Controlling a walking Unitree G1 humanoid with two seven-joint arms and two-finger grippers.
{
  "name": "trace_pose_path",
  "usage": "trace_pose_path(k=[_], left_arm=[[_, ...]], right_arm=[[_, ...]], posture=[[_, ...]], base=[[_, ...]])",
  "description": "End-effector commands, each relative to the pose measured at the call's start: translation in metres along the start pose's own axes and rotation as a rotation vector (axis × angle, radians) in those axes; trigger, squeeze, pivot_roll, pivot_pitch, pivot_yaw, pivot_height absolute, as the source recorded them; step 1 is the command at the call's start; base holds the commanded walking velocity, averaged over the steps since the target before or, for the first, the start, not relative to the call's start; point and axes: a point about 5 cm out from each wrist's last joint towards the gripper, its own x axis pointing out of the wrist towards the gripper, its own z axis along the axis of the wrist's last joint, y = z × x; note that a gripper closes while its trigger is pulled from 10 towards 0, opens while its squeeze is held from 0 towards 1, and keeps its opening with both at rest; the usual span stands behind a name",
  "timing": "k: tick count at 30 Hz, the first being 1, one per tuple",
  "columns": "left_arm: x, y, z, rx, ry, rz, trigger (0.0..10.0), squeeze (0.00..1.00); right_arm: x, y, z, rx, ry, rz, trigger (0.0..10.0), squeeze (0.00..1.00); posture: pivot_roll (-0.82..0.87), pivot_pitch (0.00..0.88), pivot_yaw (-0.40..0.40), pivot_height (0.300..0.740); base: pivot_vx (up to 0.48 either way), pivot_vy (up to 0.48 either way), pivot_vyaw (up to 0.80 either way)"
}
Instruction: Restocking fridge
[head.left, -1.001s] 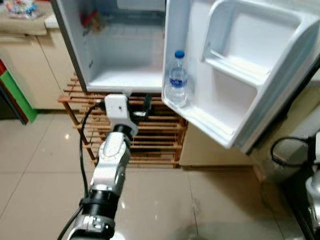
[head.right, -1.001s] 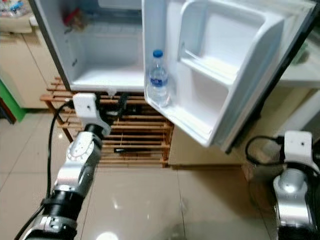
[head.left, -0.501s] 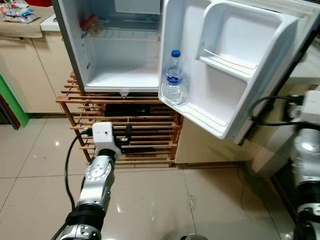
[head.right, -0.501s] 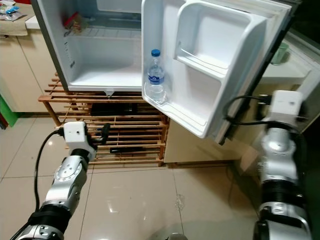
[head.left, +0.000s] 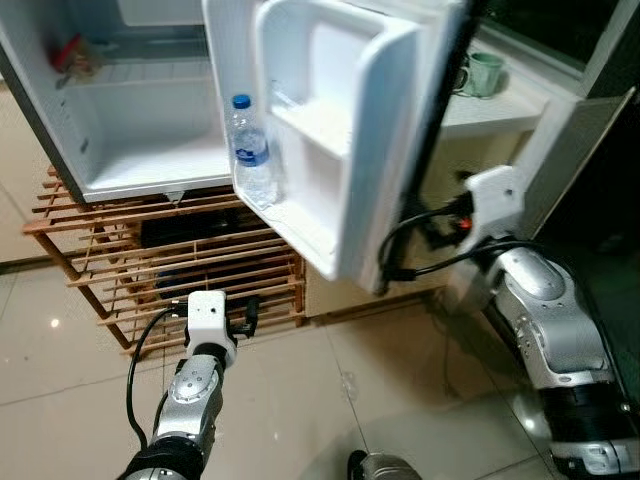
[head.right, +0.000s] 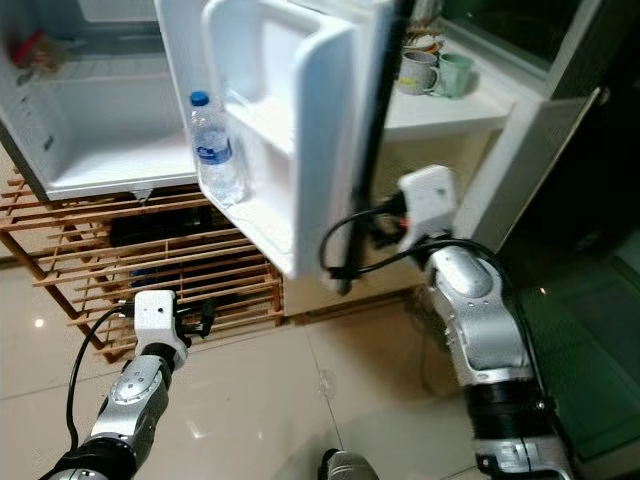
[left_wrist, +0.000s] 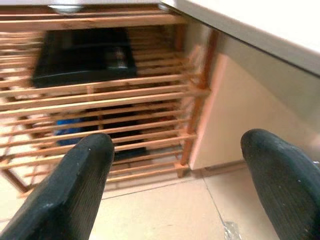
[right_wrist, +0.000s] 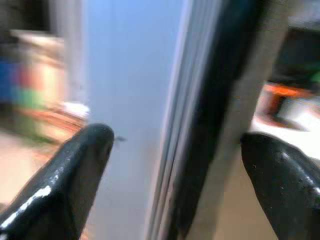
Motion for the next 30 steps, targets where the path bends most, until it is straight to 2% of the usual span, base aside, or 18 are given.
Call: trace_pose_path(k=[1, 3, 4, 5, 8, 14, 15, 16, 20, 21, 22, 23, 24, 27, 30], left_arm=[[-0.002, 0.001, -0.006, -0.008, 0.023, -0.001, 10.0, 0.00], [-0.004, -0.001, -0.012, 0.001, 0.049, -0.011, 10.0, 0.00], [-0.006, -0.005, -0.018, -0.001, 0.076, -0.029, 10.0, 0.00], [-0.006, -0.005, -0.018, -0.001, 0.076, -0.029, 10.0, 0.00], [-0.011, -0.006, -0.029, 0.001, 0.112, -0.027, 10.0, 0.00], [-0.015, 0.002, -0.038, -0.032, 0.152, -0.005, 10.0, 0.00], [-0.015, 0.002, -0.038, -0.018, 0.152, -0.015, 10.0, 0.00], [-0.015, 0.002, -0.038, -0.018, 0.152, -0.015, 10.0, 0.00], [-0.015, -0.001, -0.036, 0.028, 0.133, -0.041, 10.0, 0.00], [-0.011, -0.002, -0.029, 0.058, 0.090, -0.050, 10.0, 0.00], [-0.003, -0.002, -0.012, 0.092, 0.016, -0.042, 10.0, 0.00], [-0.003, -0.002, -0.012, 0.092, 0.016, -0.042, 10.0, 0.00], [0.003, -0.004, 0.000, 0.113, -0.040, -0.043, 10.0, 0.00], [0.012, -0.008, 0.024, 0.154, -0.142, -0.069, 10.0, 0.00], [0.022, -0.035, 0.081, 0.151, -0.373, -0.154, 10.0, 0.00]], right_arm=[[-0.005, 0.017, 0.026, 0.124, -0.100, 0.191, 10.0, 0.00], [-0.011, 0.012, 0.030, 0.185, -0.115, 0.208, 10.0, 0.00], [-0.015, -0.002, 0.024, 0.187, -0.082, 0.155, 10.0, 0.00], [-0.015, -0.002, 0.024, 0.187, -0.082, 0.155, 10.0, 0.00], [-0.024, -0.024, 0.006, 0.180, -0.008, 0.039, 10.0, 0.00], [-0.030, -0.027, -0.004, 0.211, 0.061, -0.011, 10.0, 0.00], [-0.031, -0.035, -0.013, 0.180, 0.097, -0.085, 10.0, 0.00], [-0.031, -0.035, -0.013, 0.180, 0.097, -0.085, 10.0, 0.00], [-0.034, -0.050, -0.031, 0.069, 0.179, -0.245, 10.0, 0.00], [-0.037, -0.060, -0.042, -0.012, 0.213, -0.372, 10.0, 0.00], [-0.040, -0.066, -0.047, -0.037, 0.208, -0.493, 10.0, 0.00], [-0.040, -0.066, -0.047, -0.037, 0.208, -0.493, 10.0, 0.00], [-0.042, -0.068, -0.051, -0.032, 0.202, -0.547, 10.0, 0.00], [-0.041, -0.067, -0.060, -0.008, 0.201, -0.584, 10.0, 0.00], [-0.034, -0.065, -0.065, -0.012, 0.198, -0.606, 10.0, 0.00]], posture=[[-0.15, 0.000, -0.024, 0.740], [-0.15, 0.000, -0.025, 0.740], [-0.15, 0.000, -0.026, 0.740], [-0.15, 0.000, -0.026, 0.740], [-0.16, 0.000, -0.027, 0.740], [-0.16, 0.000, -0.021, 0.740], [-0.15, 0.000, -0.018, 0.740], [-0.15, 0.000, -0.018, 0.740], [-0.16, 0.000, -0.017, 0.740], [-0.16, 0.000, -0.018, 0.740], [-0.15, 0.000, -0.021, 0.740], [-0.15, 0.000, -0.021, 0.740], [-0.15, 0.000, -0.023, 0.740], [-0.15, 0.000, -0.026, 0.740], [-0.14, 0.000, -0.019, 0.740]], base=[[0.000, 0.000, 0.00], [0.000, 0.000, 0.00], [0.000, 0.000, 0.00], [0.000, 0.000, 0.00], [0.000, 0.000, 0.00], [0.000, 0.000, 0.00], [0.000, 0.000, 0.00], [0.000, 0.000, 0.00], [0.000, 0.000, 0.00], [0.000, 0.000, 0.00], [0.000, 0.000, 0.00], [0.000, 0.000, 0.00], [0.000, 0.000, 0.00], [0.000, 0.000, 0.00], [0.000, 0.000, 0.00]])
